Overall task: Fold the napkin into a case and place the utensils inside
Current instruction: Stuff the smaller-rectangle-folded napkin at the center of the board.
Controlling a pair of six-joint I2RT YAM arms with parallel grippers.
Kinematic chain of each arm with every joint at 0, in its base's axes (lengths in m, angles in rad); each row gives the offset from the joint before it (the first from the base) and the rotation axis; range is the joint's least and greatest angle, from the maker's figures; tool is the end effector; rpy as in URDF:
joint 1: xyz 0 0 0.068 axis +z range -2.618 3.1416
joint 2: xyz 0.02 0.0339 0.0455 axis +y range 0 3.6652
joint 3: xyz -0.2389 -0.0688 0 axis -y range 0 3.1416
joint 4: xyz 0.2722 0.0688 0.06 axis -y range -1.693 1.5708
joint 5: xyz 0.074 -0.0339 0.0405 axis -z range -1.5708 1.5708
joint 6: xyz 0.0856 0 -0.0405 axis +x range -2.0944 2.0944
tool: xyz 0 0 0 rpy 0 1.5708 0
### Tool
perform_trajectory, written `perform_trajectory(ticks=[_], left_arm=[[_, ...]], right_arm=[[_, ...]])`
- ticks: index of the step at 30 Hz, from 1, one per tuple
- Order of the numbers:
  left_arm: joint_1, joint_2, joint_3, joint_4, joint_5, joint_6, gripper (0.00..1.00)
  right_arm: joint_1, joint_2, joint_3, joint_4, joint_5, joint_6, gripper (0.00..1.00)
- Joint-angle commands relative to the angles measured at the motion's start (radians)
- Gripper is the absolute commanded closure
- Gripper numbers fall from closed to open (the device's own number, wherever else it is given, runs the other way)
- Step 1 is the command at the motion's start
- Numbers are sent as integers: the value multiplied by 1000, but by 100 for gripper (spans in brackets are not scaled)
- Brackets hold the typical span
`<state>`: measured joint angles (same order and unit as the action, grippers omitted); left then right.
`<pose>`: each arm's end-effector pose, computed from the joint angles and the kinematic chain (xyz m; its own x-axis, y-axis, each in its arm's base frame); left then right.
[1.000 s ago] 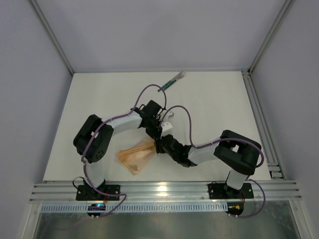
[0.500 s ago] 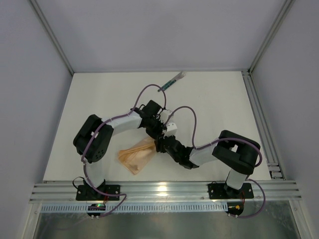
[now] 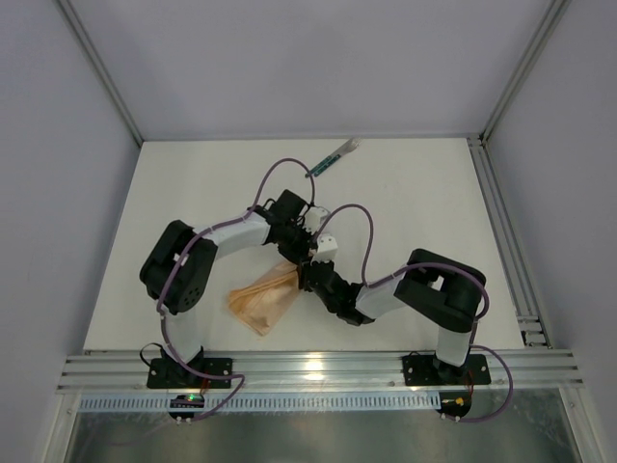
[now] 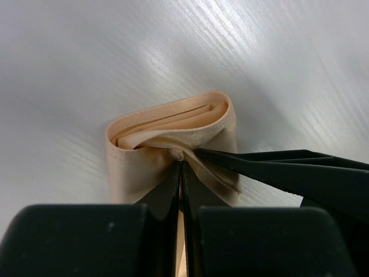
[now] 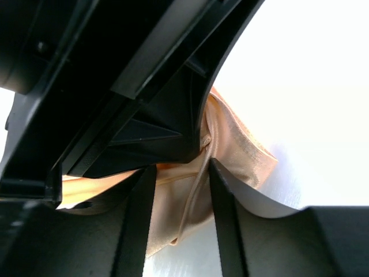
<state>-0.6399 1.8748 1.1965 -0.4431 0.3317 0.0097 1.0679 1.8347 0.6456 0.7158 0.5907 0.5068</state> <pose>0.3110 -0.2662 0.0778 -0.7159 0.5443 -0.4372 0.6850 0.6687 -0.2891 0.2194 0.2999 0.0477 -0.4293 0.0559 -0.9014 -0.3207 0.9236 0.2101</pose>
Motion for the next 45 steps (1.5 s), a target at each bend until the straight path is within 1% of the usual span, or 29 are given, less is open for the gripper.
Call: perform_trajectory(ticks=[1,7,9,12,13,15,26,28,31,37,39,44,45], left_arm=[[-53,6,-5,-39,76,-24,100],[-53,-3,14,-60,35,-13,99],[-50,-14,17,-63,18,19,98],[-52,-26,28,-69,3,26,89],[-52,-38,32,-72,-5,29,79],[-49,-49,49,-82,-19,39,73],[-23,-121,81,-108,-68,62,68],[-15,-128,75,-108,-83,72,65],[11,-141,64,-118,-115,91,60],[69,-215,19,-102,-218,145,55],[114,-229,8,-94,-230,162,54],[250,-215,-43,-74,-198,161,53],[259,-209,-52,-69,-201,168,52]], right_arm=[[-13,57,6,-87,11,18,57],[-13,51,25,-200,-3,16,58],[-13,54,31,-226,-9,19,58],[-13,57,31,-237,-28,32,58],[-13,57,29,-239,-32,33,58],[-13,58,20,-239,-38,35,58],[-16,69,-3,-217,-61,39,58],[-17,70,-1,-213,-72,39,58],[-20,74,-4,-205,-80,39,59],[-26,89,-6,-190,-101,48,58],[-26,95,-4,-188,-109,52,58],[-26,92,-4,-185,-114,52,58],[-28,92,-4,-182,-114,52,58]])
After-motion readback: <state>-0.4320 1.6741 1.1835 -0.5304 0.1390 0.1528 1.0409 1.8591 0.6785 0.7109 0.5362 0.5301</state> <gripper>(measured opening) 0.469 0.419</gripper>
